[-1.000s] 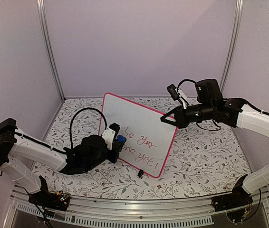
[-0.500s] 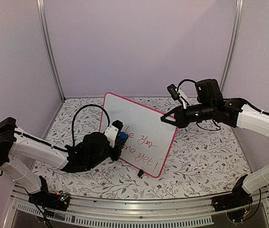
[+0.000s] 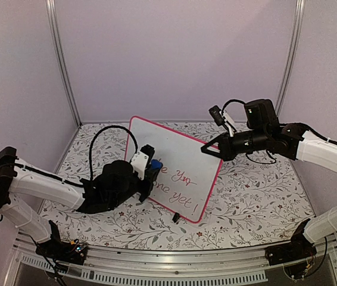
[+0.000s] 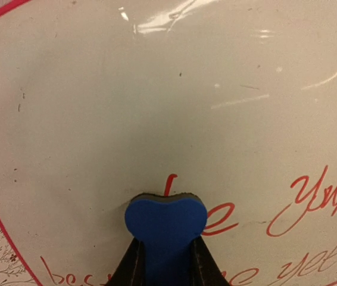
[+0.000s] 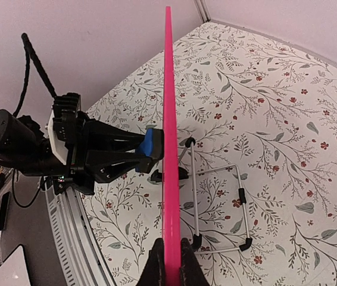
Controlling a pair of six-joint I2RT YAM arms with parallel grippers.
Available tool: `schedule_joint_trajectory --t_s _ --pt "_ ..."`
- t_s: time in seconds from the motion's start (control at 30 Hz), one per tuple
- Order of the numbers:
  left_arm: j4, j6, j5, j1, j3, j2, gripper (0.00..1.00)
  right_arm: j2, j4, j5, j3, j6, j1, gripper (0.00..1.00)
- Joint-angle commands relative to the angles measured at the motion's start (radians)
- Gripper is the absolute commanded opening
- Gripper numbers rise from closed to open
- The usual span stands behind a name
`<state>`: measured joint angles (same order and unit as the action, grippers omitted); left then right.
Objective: Erase the whiteboard
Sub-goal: Erase the center of the whiteboard.
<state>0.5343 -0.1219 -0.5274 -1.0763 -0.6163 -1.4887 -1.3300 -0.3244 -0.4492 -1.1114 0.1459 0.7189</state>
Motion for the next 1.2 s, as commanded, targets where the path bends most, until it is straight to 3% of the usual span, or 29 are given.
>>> schedule_joint_trajectory --t_s 0.0,0.57,1.17 --pt "0.033 0.023 0.012 0.02 -0.042 0.031 0.13 -0.011 -0.044 -0.054 0.012 -0.054 0.02 0.0" --pt "0.017 0.04 0.046 0.054 -0.079 0.048 0.13 -0.015 -0.042 -0.054 0.012 -0.054 0.02 0.0" --pt "0.057 -0.085 0.056 0.05 0.094 0.04 0.13 -0.015 -0.042 -0.052 0.013 -0.055 0.02 0.0"
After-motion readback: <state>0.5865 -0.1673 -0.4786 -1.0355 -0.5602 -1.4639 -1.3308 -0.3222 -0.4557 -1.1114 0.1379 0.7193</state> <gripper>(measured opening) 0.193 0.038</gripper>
